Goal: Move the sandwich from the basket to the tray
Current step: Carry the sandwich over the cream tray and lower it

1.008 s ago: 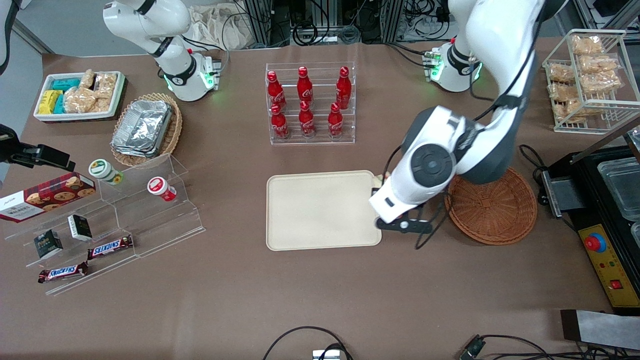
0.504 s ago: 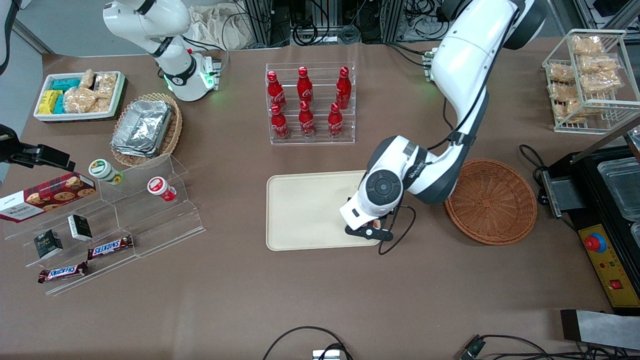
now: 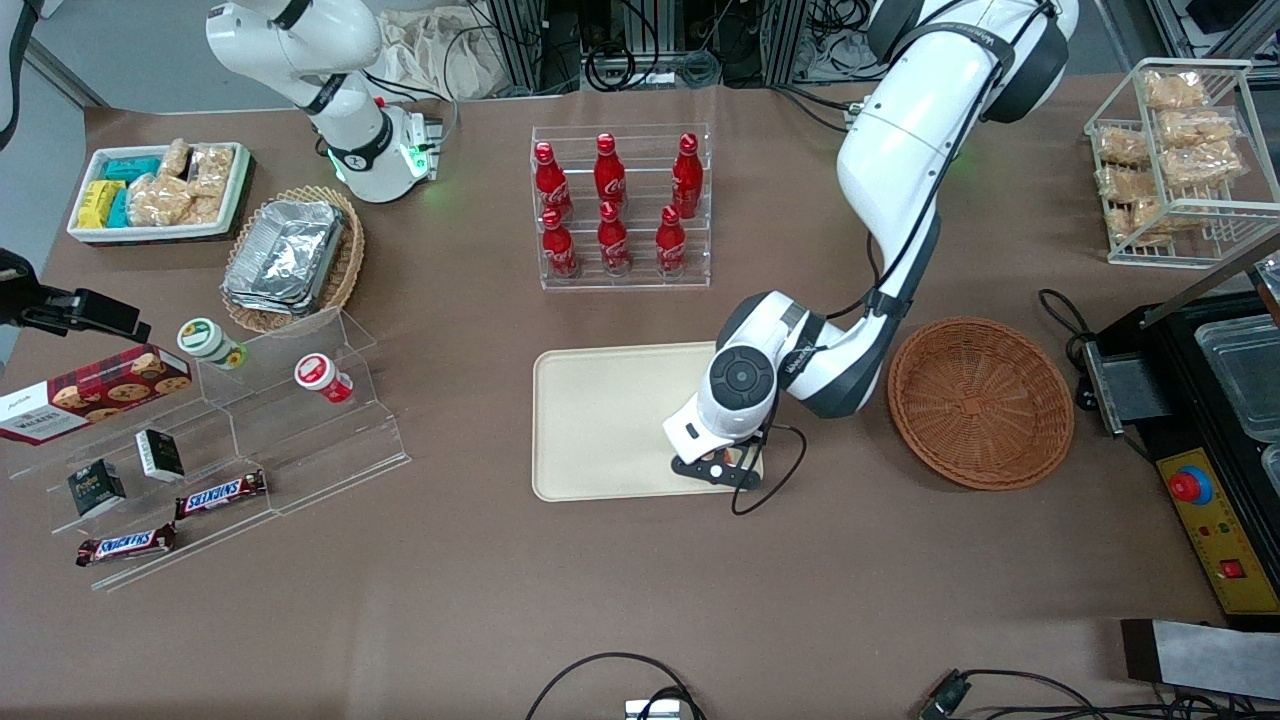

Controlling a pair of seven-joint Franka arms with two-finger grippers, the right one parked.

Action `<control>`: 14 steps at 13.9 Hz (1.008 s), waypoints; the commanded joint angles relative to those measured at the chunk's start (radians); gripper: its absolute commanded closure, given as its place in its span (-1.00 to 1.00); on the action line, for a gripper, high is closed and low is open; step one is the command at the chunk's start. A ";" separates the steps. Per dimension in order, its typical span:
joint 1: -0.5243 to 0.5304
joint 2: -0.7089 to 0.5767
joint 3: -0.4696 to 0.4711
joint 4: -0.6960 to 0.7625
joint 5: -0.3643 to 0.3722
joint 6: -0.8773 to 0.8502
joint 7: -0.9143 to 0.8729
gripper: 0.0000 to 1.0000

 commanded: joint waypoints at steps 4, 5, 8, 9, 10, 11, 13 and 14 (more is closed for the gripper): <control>0.003 -0.076 0.011 -0.007 0.014 -0.100 -0.019 -1.00; 0.003 -0.101 0.012 -0.009 0.011 -0.140 -0.022 -1.00; 0.006 -0.193 0.021 -0.017 0.014 -0.276 -0.077 -1.00; 0.006 -0.243 0.024 -0.042 0.014 -0.292 -0.123 -1.00; 0.006 -0.297 0.037 -0.084 0.015 -0.292 -0.170 -1.00; 0.006 -0.349 0.050 -0.128 0.015 -0.294 -0.177 -1.00; 0.027 -0.464 0.069 -0.242 0.018 -0.283 -0.177 -1.00; 0.046 -0.515 0.069 -0.291 0.015 -0.280 -0.177 -1.00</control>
